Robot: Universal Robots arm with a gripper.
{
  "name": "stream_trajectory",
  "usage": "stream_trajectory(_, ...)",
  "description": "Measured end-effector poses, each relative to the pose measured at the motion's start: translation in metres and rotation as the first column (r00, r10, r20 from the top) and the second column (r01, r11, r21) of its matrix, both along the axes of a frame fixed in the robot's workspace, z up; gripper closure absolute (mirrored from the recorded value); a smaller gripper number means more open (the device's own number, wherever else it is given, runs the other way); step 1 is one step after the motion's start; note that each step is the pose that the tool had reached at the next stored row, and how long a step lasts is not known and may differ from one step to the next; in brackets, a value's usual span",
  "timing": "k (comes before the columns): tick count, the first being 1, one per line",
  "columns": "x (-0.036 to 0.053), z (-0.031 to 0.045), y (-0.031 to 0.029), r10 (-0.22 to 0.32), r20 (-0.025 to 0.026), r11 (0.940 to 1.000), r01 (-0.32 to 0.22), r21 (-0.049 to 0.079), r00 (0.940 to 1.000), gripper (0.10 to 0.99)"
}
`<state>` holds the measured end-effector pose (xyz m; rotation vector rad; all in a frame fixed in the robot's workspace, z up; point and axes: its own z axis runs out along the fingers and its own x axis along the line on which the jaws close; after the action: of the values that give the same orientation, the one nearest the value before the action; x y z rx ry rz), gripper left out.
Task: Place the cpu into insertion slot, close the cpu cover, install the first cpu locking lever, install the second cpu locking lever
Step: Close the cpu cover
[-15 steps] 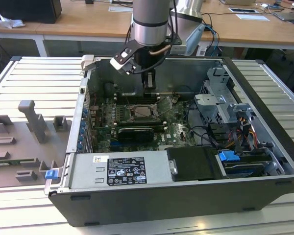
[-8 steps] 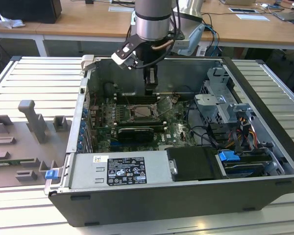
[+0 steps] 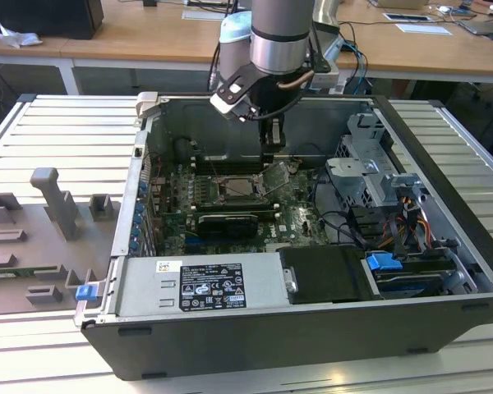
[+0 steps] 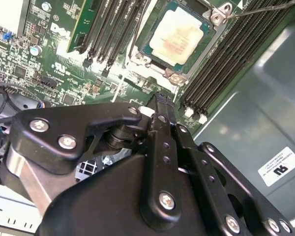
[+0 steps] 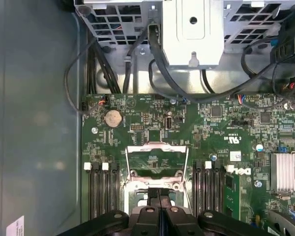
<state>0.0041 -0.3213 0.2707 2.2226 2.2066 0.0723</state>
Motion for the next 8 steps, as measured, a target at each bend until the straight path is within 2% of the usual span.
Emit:
stream_trajectory(4, 0.0004, -0.0012, -0.0010, 0.000, -0.0001, 1.0000, 0.000, 0.000, 1.0000, 0.980)
stream_trajectory(8, 0.0054, -0.0017, -0.0010, 0.000, 0.0000, 1.0000, 0.000, 0.000, 1.0000, 0.980)
